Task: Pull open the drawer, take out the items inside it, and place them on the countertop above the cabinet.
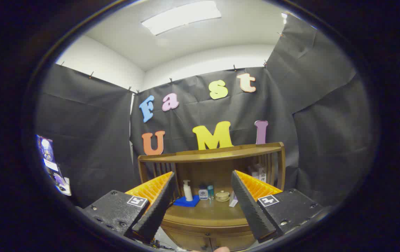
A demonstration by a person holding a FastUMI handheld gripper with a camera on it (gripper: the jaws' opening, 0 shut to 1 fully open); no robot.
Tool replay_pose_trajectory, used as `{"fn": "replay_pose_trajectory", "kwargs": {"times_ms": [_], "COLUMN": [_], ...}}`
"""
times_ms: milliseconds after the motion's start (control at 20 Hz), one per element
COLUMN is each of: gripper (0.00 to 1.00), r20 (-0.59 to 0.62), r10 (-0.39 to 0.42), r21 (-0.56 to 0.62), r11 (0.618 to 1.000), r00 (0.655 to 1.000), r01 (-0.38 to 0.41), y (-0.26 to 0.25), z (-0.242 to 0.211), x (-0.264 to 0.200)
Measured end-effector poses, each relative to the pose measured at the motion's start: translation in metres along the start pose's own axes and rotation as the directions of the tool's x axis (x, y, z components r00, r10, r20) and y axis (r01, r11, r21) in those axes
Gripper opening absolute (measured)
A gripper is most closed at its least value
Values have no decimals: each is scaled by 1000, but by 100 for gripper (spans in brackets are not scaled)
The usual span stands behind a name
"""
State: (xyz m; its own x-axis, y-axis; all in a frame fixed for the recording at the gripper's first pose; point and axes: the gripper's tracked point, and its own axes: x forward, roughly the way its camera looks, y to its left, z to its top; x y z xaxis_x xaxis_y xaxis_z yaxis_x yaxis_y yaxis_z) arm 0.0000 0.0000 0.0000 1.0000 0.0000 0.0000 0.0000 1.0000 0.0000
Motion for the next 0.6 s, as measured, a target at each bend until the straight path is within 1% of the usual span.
{"fn": "replay_pose_trajectory", "kwargs": {"times_ms": [300,600], "gripper": [99,99], "r20": [-47,-35], "r10": [15,33], "r21": [-13,-43], "r11": [1000,999], "r00": [999,999], "r01": [-15,-34], "y": [2,8], "z": [-14,-18], "x": [5,4]}}
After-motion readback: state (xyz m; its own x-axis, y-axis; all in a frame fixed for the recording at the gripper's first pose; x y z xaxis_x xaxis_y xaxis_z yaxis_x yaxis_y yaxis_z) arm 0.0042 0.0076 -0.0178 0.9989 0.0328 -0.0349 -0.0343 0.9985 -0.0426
